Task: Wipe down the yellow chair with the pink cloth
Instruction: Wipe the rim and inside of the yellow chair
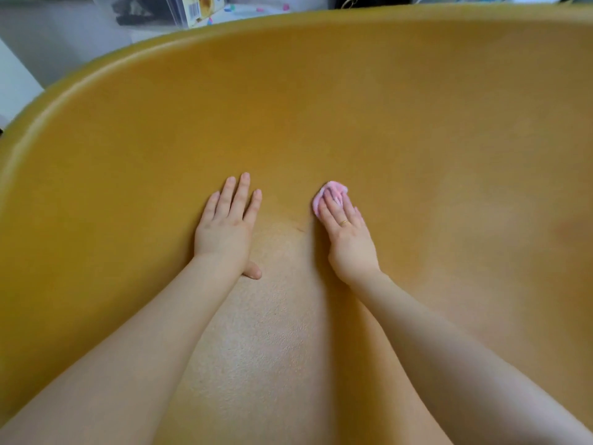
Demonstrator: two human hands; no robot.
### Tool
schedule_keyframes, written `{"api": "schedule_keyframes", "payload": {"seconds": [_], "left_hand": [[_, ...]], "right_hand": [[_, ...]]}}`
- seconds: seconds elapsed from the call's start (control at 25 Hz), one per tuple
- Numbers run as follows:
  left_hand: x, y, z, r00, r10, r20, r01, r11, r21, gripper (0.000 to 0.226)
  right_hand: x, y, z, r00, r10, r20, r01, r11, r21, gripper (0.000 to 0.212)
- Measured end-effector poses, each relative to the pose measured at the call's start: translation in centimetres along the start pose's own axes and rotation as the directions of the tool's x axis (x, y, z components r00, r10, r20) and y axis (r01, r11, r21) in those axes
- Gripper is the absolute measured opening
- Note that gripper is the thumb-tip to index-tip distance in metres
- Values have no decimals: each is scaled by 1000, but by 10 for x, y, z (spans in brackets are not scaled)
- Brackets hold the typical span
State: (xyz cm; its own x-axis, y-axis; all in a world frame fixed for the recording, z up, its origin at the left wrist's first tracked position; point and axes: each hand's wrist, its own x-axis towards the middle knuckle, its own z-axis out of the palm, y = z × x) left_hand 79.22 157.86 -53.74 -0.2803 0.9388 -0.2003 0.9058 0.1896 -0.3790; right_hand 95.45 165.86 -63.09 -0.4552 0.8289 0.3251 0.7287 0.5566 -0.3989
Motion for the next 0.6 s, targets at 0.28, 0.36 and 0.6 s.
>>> {"api": "schedule_keyframes", "payload": {"seconds": [0.28,0.36,0.6], "left_hand": [[-50,-16,2,997,42,72,-37,997,-62,113],[-76,-23,7,996,24,86,-22,1000,-20,116],[-125,-40,26,984,-90,152,93,996,-10,131]], "right_hand": [[-63,-101,26,957,-191,217,89,908,409,64],[-95,-116,21,864,-411,292,256,857,448,63],[-39,-31,2,976,-104,193,76,986,146,70]]}}
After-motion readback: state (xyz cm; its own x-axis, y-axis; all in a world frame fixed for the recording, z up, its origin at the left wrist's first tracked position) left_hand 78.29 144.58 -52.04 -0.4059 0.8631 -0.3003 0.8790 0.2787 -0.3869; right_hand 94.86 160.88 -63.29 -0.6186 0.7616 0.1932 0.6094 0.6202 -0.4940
